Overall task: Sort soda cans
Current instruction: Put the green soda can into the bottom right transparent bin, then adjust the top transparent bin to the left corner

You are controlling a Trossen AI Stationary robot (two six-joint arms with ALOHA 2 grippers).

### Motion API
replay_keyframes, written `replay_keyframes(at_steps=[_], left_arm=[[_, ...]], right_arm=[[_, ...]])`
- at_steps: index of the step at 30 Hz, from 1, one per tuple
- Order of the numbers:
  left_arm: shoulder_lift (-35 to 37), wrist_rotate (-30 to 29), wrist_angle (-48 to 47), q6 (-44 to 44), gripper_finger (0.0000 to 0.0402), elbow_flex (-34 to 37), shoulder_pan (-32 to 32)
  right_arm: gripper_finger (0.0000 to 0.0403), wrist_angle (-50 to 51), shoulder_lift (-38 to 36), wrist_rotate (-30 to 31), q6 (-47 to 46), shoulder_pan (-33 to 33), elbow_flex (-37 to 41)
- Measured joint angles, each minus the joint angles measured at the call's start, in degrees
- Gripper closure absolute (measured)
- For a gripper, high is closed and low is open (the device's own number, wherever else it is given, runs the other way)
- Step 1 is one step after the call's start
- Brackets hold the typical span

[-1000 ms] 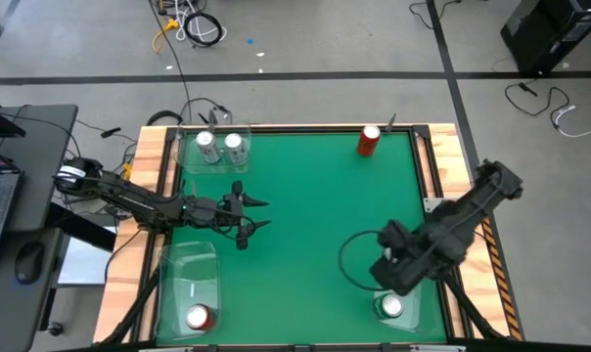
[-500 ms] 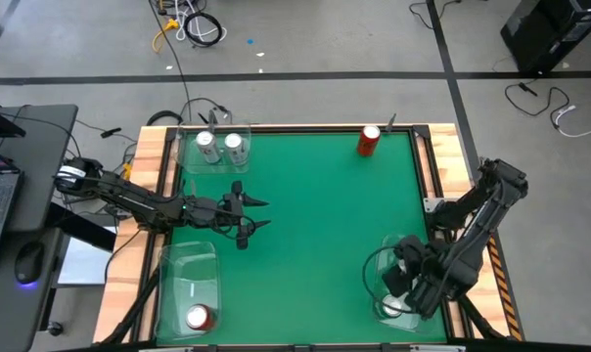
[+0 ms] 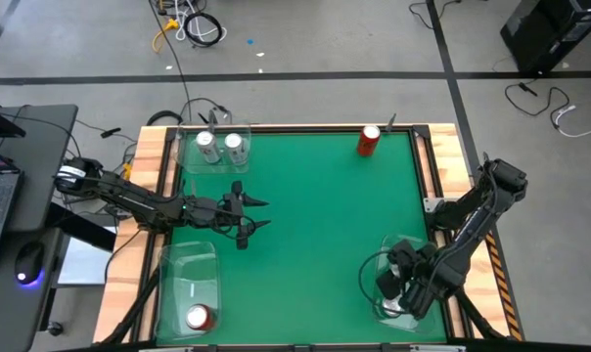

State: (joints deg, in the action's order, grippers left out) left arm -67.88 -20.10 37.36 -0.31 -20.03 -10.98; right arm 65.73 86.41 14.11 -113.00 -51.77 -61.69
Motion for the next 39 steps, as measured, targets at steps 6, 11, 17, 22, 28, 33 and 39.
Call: replay_keyframes(at_steps=[6, 11, 17, 22, 28, 33, 39], left_arm=[[0.0, 0.0, 0.0, -0.11, 0.0153, 0.0, 0.0], [0.0, 0.0, -0.04, -0.4, 0.0153, 0.0, 0.0], [0.0, 0.02, -4.15, -3.01, 0.0153, -2.55, 0.61], [0.01, -0.02, -26.05, -4.45, 0.0154, -13.16, 2.85], [0.0, -3.24, -49.95, -2.31, 0.0168, -26.82, 5.83], [0.02, -7.29, -66.5, -1.47, 0.0202, -35.4, 9.57], [0.11, -9.21, -78.36, -1.6, 0.0273, -40.12, 16.16]], right_arm=[[0.0063, -0.34, 0.04, -0.05, 0.88, 0.02, 0.06], [0.0061, 1.27, 0.04, -0.05, 1.06, 0.04, -0.61], [0.0059, 9.46, 0.07, -0.08, 1.33, 0.09, -5.95], [0.0058, 16.11, 0.07, 0.0, 2.17, 0.09, -12.45], [0.0062, 22.59, 0.07, 4.95, 4.62, 0.3, -19.75], [0.0081, 24.16, 0.08, 10.75, 10.43, 1.81, -23.71], [0.0132, 23.88, 0.09, 16.82, 23.81, 7.51, -24.11]])
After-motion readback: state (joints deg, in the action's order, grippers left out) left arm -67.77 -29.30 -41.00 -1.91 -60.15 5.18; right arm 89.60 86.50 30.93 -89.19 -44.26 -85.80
